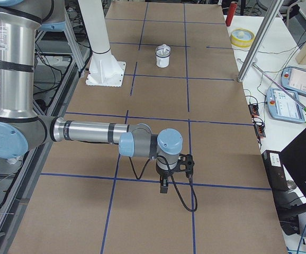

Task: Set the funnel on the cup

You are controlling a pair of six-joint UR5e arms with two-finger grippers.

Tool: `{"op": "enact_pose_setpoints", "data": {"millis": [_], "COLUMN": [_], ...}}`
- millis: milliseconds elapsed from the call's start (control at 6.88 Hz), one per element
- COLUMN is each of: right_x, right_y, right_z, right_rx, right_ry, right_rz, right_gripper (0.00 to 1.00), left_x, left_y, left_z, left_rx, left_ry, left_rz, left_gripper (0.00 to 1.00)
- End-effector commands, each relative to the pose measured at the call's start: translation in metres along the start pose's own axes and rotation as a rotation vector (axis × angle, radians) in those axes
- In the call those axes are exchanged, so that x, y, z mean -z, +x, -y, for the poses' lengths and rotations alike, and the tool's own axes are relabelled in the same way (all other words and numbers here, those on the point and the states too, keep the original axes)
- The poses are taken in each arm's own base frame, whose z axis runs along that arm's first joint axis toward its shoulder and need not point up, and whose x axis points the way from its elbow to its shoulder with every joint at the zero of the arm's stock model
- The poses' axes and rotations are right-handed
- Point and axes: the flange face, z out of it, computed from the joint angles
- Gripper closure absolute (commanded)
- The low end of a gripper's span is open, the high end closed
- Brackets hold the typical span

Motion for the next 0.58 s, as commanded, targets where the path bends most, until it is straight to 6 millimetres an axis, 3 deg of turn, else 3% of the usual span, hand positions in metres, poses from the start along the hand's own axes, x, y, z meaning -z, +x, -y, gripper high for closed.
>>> {"op": "enact_pose_setpoints", "data": {"millis": [0,436], "right_x": [0.0,0.0], "right_y": [0.0,0.0], "right_z": [0.0,0.0], "right_rx": [0.0,0.0], "right_ry": [0.0,0.0], "right_rz": [0.0,0.0], "right_gripper": [0.0,0.0], "left_x": [0.0006,-0.0083], "left_y": [-0.0291,-0.0381], "left_z": [-0.0304,-0.0273], "left_rx": [-0.015,0.002], "left_ry": [0.01,-0.006], "left_rz": [-0.042,-0.046], "left_gripper": [0.0,0.0]}}
